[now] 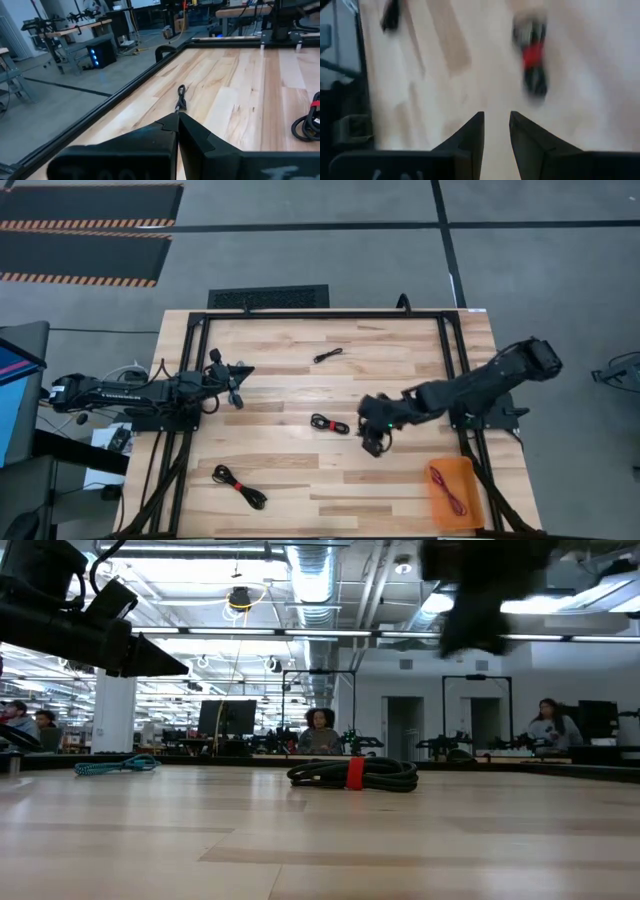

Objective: Pick and place USB-C Cables
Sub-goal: Put the middle black charger cable into the orange bin

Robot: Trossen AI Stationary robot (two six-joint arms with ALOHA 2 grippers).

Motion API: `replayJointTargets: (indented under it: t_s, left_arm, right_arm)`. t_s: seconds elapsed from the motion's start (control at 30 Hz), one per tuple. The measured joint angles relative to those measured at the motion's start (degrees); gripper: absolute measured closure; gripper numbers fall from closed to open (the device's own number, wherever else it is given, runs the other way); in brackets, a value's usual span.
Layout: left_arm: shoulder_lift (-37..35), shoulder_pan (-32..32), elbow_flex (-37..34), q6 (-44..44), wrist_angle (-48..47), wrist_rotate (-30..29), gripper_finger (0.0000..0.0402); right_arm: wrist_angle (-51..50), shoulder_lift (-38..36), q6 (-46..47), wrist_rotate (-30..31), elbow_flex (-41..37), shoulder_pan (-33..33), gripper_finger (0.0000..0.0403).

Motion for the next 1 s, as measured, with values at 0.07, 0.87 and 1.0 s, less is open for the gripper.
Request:
replayJointTargets:
  t_s: [0.07,0.87,1.0]
  left_arm:
    - [0.0,0.0,0.0,0.0,-0.7,0.3,0.0401]
    - [1.1,0.0,0.0,-0.9,0.0,1.3,0.0401]
    - [1.1,0.0,0.0,-0.9,0.0,1.3,0.0401]
  right_arm:
    - [7.7,2.4,-6.5,2.7,0.2,-1.5,0.0285]
    - [31.4,20.3,-29.3,2.2,0.1,-25.9,0.023]
    - [33.1,23.5,-27.6,2.5,1.4,-28.2,0.0197]
